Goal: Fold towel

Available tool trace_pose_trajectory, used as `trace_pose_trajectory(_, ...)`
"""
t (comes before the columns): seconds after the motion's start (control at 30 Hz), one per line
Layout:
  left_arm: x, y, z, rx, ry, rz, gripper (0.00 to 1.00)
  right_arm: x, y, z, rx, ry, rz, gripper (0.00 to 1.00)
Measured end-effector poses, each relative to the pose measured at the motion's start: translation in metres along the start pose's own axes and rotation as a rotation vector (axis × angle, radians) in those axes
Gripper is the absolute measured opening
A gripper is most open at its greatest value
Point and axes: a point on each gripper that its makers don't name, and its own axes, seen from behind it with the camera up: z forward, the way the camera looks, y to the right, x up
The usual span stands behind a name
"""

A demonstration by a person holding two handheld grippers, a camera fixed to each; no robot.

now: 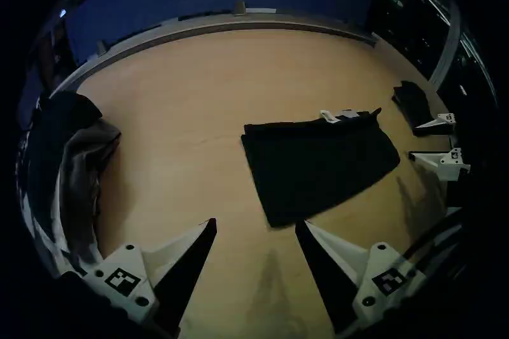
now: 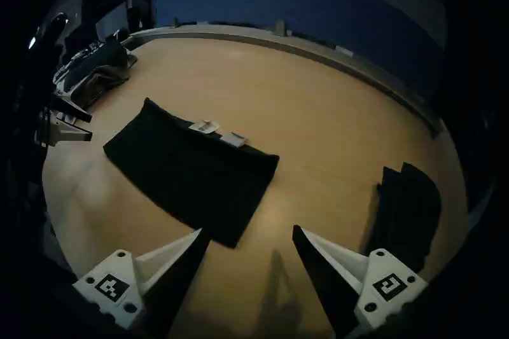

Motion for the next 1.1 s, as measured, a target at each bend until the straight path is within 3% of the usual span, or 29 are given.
trace_pose_trajectory(0.5,-0.009,-0.006,-0.008,0.013,-0.001,0.003,0.92,-0.016,-0.008,0.013,0.048,-0.039,0.006,0.98)
trace_pose_trajectory(0.93,-0.037,-0.013,-0.023,0.031,-0.022,-0.052,0.92,-0.026,-0.022,0.024,0.102,-0.079,0.023,0.50)
trace_pose_trajectory(1.1,-0.040,-0.015,-0.026,0.034,-0.024,-0.062,0.92,-0.029,-0.022,0.028,0.107,-0.088,0.040,0.45)
